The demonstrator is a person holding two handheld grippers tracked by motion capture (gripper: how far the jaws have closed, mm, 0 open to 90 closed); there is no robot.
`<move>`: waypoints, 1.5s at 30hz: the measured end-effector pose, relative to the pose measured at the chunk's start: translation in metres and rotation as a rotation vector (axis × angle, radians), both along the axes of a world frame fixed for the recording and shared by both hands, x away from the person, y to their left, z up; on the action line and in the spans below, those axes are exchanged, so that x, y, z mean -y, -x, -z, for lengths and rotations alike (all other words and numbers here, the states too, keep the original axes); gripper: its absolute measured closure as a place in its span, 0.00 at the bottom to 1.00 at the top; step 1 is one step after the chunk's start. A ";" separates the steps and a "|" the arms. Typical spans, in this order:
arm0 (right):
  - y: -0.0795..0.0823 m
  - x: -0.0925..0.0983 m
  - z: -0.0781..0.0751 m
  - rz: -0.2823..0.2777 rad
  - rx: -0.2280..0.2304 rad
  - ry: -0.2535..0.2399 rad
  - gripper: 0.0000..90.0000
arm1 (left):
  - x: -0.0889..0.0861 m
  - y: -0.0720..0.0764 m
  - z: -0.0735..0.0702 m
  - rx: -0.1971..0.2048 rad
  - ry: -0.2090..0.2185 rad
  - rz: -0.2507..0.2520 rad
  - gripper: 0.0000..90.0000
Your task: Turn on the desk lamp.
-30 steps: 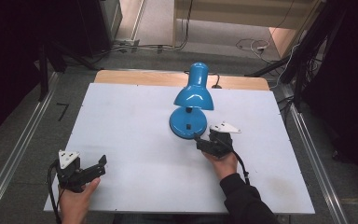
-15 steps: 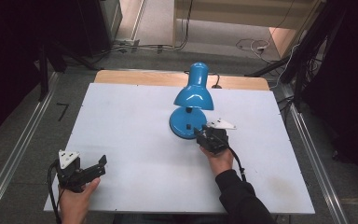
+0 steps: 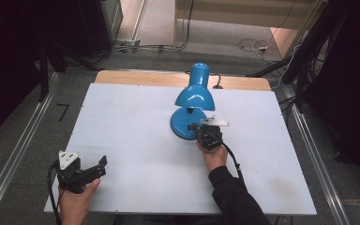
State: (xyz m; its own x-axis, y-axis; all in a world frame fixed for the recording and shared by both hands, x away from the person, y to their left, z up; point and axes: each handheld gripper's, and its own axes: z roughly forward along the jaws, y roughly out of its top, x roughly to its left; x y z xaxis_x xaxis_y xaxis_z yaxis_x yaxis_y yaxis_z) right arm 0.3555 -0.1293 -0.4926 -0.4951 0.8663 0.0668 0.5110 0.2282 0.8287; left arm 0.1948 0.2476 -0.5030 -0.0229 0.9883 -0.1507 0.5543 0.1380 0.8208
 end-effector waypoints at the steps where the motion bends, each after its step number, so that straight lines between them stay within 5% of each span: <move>1: -0.001 -0.001 0.000 0.000 0.001 0.003 0.97 | 0.000 0.000 0.000 0.001 0.001 0.000 0.05; 45: -0.008 -0.012 0.007 0.017 -0.014 0.011 0.97 | 0.000 0.000 0.001 -0.003 0.011 0.004 0.05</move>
